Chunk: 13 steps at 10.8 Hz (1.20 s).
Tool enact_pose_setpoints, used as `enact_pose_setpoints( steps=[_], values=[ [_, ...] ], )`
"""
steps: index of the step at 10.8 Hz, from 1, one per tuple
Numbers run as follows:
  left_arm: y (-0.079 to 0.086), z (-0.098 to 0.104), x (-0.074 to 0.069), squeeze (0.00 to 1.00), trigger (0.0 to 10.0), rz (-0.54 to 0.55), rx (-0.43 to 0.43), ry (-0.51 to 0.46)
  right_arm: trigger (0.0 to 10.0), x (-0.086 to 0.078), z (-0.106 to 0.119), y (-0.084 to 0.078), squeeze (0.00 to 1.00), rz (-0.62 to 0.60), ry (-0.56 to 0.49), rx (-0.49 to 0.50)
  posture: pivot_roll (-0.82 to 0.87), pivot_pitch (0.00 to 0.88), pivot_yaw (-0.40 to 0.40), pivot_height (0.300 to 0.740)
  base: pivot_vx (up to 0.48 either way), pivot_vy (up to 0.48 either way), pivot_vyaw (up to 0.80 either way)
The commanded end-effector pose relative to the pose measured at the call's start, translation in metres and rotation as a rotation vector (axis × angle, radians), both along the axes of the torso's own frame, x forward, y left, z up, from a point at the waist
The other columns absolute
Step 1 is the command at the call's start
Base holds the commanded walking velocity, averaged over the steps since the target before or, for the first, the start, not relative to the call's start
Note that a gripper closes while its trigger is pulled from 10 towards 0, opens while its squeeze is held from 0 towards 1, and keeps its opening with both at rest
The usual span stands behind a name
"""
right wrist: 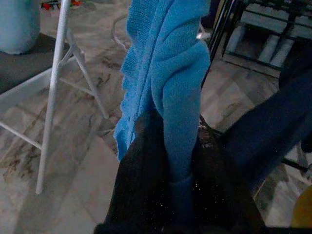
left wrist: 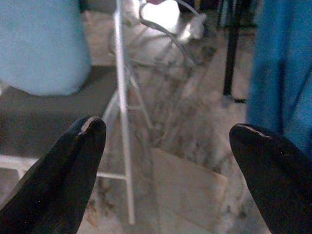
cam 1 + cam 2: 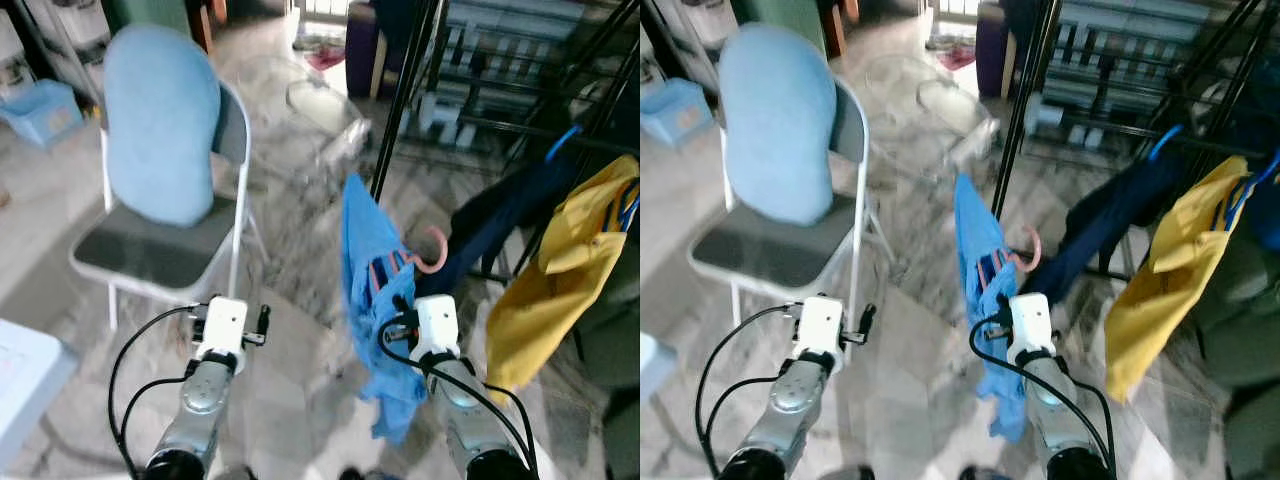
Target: Hang hanger
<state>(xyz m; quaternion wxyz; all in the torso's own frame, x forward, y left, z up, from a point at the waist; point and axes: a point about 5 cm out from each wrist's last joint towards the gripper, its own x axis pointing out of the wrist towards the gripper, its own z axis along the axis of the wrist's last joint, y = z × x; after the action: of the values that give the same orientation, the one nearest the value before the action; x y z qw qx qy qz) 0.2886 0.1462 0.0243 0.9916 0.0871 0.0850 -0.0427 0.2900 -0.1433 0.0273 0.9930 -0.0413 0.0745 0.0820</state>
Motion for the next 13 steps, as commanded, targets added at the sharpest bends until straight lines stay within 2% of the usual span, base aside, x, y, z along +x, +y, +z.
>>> enact_pose_setpoints(
  steps=[1, 4, 7, 10, 13],
  values=[
    [0.000, -0.004, -0.001, 0.00, 10.0, 0.007, 0.001, 0.017, 0.0, 0.004, 0.004, -0.002, 0.00, -0.016, -0.027, 0.009, 0.02, 0.000, -0.027, 0.740, 0.000, 0.000, 0.00],
    [-0.012, -0.002, 0.008, 0.00, 10.0, -0.030, -0.001, 0.021, 0.0, 0.010, 0.010, 0.000, 0.00, -0.002, -0.045, -0.001, 0.00, 0.000, -0.044, 0.740, 0.000, 0.000, 0.00],
    [-0.004, -0.007, 0.003, 0.00, 10.0, 0.026, -0.014, 0.028, 0.0, 0.004, 0.006, -0.012, 0.00, -0.025, -0.045, -0.011, -0.02, 0.000, -0.059, 0.740, 0.000, 0.000, 0.00],
    [-0.005, -0.007, 0.003, 0.00, 10.0, 0.018, -0.014, 0.021, 0.0, 0.001, 0.004, -0.016, 0.00, -0.026, -0.043, -0.031, -0.03, 0.025, -0.051, 0.740, 0.000, 0.000, 0.00],
    [-0.006, -0.006, 0.005, 0.00, 10.0, 0.003, -0.011, 0.021, 0.0, 0.000, 0.007, -0.029, 0.00, -0.075, -0.057, -0.029, -0.04, 0.031, -0.037, 0.740, -0.080, 0.000, 0.00]
  ],
)
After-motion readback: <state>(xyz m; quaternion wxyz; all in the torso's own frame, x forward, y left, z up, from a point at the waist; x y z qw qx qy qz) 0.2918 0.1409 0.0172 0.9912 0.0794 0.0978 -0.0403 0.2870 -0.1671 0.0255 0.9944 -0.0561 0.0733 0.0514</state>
